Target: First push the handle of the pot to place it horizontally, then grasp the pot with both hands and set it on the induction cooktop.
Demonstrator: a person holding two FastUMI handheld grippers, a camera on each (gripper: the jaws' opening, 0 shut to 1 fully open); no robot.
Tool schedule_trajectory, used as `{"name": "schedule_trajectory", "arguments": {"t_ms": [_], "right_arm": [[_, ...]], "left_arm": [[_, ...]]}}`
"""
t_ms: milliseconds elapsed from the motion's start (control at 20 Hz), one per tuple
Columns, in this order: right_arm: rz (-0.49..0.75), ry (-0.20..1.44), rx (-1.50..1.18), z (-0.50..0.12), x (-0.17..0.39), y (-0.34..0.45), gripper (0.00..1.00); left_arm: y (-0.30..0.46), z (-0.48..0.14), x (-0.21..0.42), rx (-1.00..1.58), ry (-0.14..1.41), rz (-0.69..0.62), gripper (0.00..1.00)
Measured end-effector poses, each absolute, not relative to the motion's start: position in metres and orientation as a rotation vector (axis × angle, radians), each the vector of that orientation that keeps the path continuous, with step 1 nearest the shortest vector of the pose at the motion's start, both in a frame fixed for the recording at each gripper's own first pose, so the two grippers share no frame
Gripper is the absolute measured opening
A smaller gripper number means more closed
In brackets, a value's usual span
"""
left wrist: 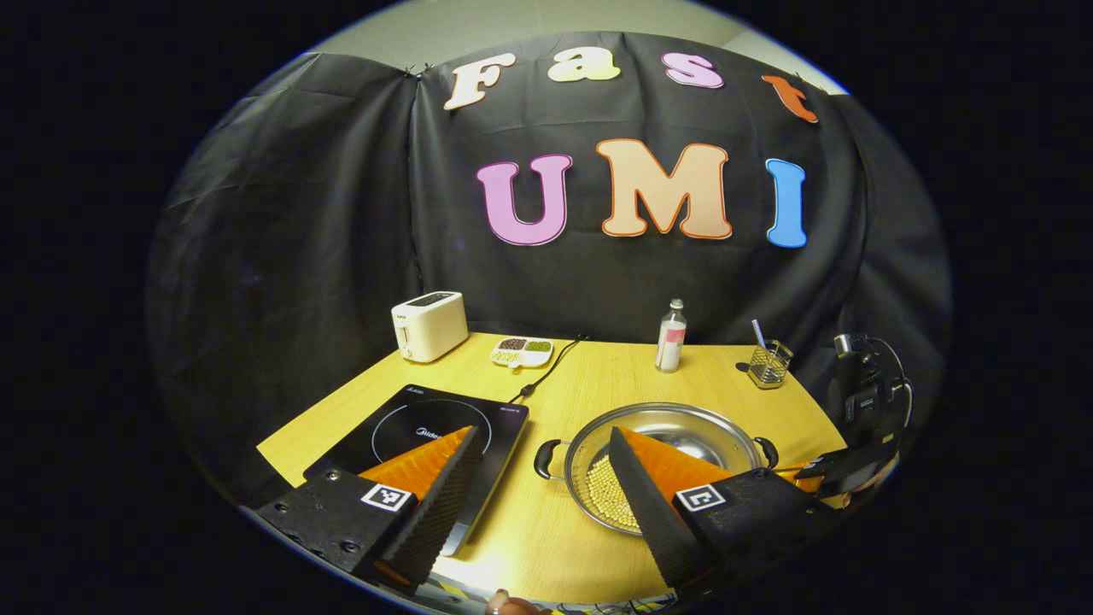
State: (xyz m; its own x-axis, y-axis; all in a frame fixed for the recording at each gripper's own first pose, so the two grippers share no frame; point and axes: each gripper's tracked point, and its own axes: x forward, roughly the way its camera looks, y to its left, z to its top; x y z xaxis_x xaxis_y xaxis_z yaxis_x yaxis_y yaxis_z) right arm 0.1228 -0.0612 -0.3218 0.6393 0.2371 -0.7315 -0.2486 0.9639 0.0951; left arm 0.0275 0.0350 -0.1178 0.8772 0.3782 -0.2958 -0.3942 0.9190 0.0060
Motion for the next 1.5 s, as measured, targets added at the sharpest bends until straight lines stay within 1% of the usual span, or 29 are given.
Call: {"name": "schedule_trajectory", "arguments": {"t_ms": [50, 100, 150, 200, 300, 500, 550, 600, 650, 700, 750, 800, 850, 950, 1000, 1050, 1100, 1150, 1200, 1250, 1500], "right_arm": [[0.266, 0.829, -0.016, -0.321, 0.121, -0.065, 0.02], [0.255, 0.820, -0.014, -0.316, 0.120, -0.068, 0.00], [0.241, 0.811, -0.007, -0.311, 0.117, -0.070, 0.00], [0.232, 0.806, 0.006, -0.306, 0.115, -0.072, 0.03], [0.196, 0.795, 0.016, -0.295, 0.111, -0.077, 0.03], [0.134, 0.758, 0.052, -0.279, 0.118, -0.079, 0.71], [0.112, 0.757, 0.062, -0.280, 0.120, -0.079, 0.65], [0.091, 0.754, 0.074, -0.278, 0.123, -0.079, 0.70], [0.077, 0.753, 0.088, -0.278, 0.127, -0.076, 0.72], [0.062, 0.755, 0.095, -0.279, 0.131, -0.075, 0.74], [0.048, 0.755, 0.096, -0.281, 0.135, -0.074, 0.78], [0.036, 0.755, 0.097, -0.281, 0.138, -0.073, 0.77], [0.027, 0.755, 0.099, -0.282, 0.143, -0.072, 0.81], [0.014, 0.764, 0.103, -0.288, 0.150, -0.069, 0.98], [0.004, 0.766, 0.101, -0.290, 0.156, -0.069, 0.98], [-0.002, 0.768, 0.101, -0.292, 0.161, -0.069, 0.95], [-0.009, 0.775, 0.101, -0.294, 0.165, -0.070, 0.95], [-0.017, 0.780, 0.101, -0.296, 0.167, -0.072, 0.98], [-0.024, 0.787, 0.098, -0.300, 0.169, -0.074, 0.98], [-0.030, 0.795, 0.095, -0.304, 0.172, -0.075, 0.95], [-0.052, 0.822, 0.082, -0.317, 0.182, -0.082, 0.96]], "left_arm": [[0.034, -0.120, 0.027, -0.067, 0.301, 0.398, 0.96], [0.034, -0.121, 0.027, -0.074, 0.301, 0.395, 0.96], [0.036, -0.121, 0.029, -0.078, 0.299, 0.390, 0.94], [0.038, -0.125, 0.032, -0.083, 0.303, 0.384, 0.96], [0.042, -0.132, 0.042, -0.092, 0.322, 0.357, 0.96], [0.051, -0.151, 0.069, -0.095, 0.356, 0.281, 0.97], [0.054, -0.156, 0.077, -0.094, 0.369, 0.263, 0.97], [0.056, -0.163, 0.084, -0.097, 0.385, 0.247, 1.00], [0.059, -0.169, 0.091, -0.102, 0.398, 0.226, 0.97], [0.062, -0.172, 0.099, -0.106, 0.405, 0.209, 0.97], [0.064, -0.177, 0.105, -0.111, 0.414, 0.196, 0.98], [0.067, -0.187, 0.112, -0.118, 0.435, 0.181, 0.97], [0.069, -0.195, 0.117, -0.128, 0.452, 0.167, 0.97], [0.073, -0.211, 0.129, -0.145, 0.493, 0.151, 0.98], [0.074, -0.221, 0.132, -0.149, 0.516, 0.148, 0.98], [0.076, -0.229, 0.137, -0.155, 0.532, 0.140, 0.98], [0.077, -0.238, 0.139, -0.160, 0.552, 0.131, 0.98], [0.078, -0.244, 0.142, -0.163, 0.573, 0.123, 0.98], [0.076, -0.251, 0.145, -0.167, 0.595, 0.117, 0.98], [0.075, -0.258, 0.146, -0.173, 0.619, 0.112, 0.98], [0.072, -0.285, 0.152, -0.172, 0.688, 0.101, 0.98]]}}
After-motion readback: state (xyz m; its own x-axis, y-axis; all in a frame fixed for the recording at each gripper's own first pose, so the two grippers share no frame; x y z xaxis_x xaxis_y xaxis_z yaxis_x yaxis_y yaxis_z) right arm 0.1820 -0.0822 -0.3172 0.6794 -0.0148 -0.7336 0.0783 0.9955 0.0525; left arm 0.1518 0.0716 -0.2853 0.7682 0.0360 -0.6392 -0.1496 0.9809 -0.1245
